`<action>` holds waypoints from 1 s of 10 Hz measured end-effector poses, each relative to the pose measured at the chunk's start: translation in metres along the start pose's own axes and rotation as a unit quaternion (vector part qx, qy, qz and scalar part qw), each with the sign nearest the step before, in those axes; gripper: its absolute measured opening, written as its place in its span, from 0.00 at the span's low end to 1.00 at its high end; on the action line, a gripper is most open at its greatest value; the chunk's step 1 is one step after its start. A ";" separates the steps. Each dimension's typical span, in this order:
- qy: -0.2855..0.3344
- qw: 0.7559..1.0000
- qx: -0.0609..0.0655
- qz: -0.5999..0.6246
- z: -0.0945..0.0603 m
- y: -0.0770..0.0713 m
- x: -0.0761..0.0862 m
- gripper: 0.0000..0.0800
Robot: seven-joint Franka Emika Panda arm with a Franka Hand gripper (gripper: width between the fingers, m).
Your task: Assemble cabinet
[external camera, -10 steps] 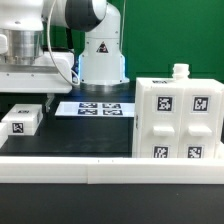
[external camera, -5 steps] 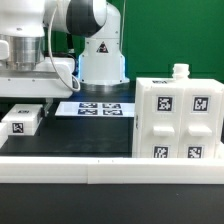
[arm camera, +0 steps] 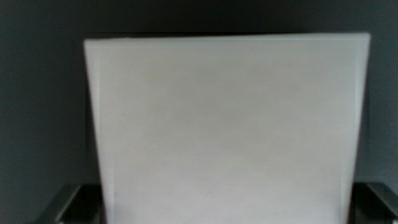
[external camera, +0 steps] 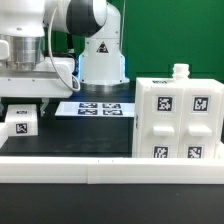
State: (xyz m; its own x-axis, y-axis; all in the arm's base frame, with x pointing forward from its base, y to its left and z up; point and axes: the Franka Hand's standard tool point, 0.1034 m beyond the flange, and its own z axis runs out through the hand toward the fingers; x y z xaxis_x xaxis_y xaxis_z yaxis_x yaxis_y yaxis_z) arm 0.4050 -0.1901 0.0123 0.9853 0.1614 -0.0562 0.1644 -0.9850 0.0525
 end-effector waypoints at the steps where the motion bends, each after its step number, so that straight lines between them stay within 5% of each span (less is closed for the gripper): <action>1: 0.000 1.000 0.000 0.000 0.000 0.000 0.000 0.70; 3: 0.001 1.000 0.000 0.003 -0.002 -0.002 0.001 0.70; 6: 0.015 0.999 0.013 0.032 -0.048 -0.029 0.017 0.71; 8: 0.034 0.996 0.021 0.079 -0.088 -0.064 0.042 0.71; 10: 0.020 0.992 0.027 0.121 -0.107 -0.097 0.066 0.71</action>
Offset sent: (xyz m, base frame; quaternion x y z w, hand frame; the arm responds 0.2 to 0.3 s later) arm -0.0072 0.0040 0.0405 -0.0479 -0.0209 0.0227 0.9984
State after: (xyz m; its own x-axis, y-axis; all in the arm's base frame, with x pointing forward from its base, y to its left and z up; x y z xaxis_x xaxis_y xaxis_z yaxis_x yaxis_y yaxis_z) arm 0.4597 -0.0778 0.1098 0.9969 -0.0786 -0.0093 -0.0785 -0.9969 0.0068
